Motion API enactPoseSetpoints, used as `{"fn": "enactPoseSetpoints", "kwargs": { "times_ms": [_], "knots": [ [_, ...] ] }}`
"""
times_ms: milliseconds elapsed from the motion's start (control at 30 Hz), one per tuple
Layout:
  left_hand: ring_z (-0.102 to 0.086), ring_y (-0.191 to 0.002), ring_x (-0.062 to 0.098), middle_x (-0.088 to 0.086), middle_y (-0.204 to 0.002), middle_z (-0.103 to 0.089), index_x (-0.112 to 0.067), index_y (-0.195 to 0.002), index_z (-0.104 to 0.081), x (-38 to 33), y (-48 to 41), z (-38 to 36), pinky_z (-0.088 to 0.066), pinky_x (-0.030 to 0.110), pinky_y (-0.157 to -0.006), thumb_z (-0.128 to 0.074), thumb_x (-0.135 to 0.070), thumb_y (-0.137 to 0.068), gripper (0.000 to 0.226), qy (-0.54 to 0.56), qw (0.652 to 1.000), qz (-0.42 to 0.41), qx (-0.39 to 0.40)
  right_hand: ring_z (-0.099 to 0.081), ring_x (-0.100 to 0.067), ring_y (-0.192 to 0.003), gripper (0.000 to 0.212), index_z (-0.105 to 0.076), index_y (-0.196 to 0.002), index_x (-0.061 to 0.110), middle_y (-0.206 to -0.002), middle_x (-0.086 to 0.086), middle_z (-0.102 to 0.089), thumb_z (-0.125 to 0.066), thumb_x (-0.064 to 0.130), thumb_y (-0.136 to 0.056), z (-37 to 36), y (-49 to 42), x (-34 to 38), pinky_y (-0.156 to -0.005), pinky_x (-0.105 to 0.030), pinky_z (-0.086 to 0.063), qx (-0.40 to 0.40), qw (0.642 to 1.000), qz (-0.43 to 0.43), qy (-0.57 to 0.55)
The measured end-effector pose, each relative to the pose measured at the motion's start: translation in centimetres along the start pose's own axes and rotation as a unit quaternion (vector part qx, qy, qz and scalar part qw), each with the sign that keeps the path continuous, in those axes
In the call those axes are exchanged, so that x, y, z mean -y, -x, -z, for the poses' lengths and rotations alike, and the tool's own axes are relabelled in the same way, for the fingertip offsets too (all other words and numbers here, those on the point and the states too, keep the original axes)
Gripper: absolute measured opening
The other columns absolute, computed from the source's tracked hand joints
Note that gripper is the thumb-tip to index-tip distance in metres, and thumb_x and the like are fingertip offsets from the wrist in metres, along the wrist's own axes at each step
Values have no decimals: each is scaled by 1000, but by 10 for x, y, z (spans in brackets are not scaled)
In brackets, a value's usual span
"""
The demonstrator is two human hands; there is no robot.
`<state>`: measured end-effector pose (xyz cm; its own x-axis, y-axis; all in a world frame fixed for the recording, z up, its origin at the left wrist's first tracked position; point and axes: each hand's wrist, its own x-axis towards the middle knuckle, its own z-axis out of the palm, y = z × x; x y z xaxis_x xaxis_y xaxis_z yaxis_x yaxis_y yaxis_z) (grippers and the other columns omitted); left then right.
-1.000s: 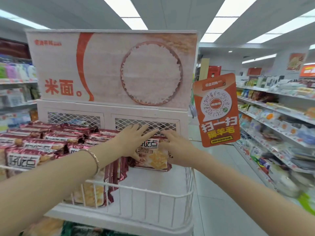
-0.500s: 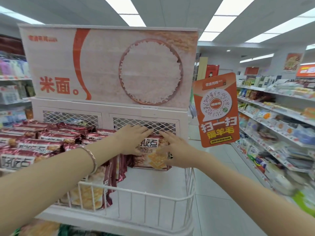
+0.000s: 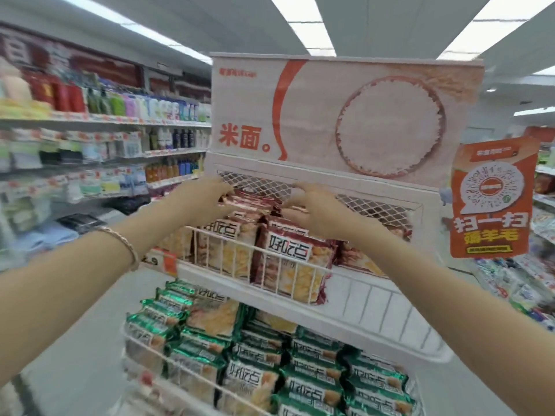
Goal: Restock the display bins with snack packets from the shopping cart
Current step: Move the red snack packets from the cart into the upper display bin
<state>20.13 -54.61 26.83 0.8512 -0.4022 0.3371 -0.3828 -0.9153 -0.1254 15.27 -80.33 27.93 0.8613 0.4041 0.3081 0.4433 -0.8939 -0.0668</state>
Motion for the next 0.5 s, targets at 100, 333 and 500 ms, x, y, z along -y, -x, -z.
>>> {"fn": "enactPoseSetpoints", "kwargs": {
  "times_ms": [100,333,500],
  "knots": [
    [-57,-119,25,4,-138,-55,-22,-138,-53,61,57,6,-52,40,-95,-48,-56,-97,53,3,999,48,8,-27,-30,-146,36,-65,-129,23,-159,-12,-31,-50,41,-102,-25,-31,69,-118,-48,-25,7,999,39,-7],
    [-59,-102,26,4,-123,-56,-18,-128,-57,205,219,-9,-54,40,-85,-49,-49,-99,43,-18,979,170,109,-35,-31,-140,35,-66,-125,21,-152,-12,-39,-51,41,-101,-120,-90,255,-110,-45,-34,87,985,147,-16],
    [-61,-103,29,6,-119,-62,-22,-114,-63,277,333,-47,-50,33,-82,-54,-48,-95,32,23,953,258,159,-42,-30,-134,36,-65,-127,21,-150,-12,-42,-51,41,-101,-208,-110,365,-108,-43,-38,185,961,198,-52]
  ]
}}
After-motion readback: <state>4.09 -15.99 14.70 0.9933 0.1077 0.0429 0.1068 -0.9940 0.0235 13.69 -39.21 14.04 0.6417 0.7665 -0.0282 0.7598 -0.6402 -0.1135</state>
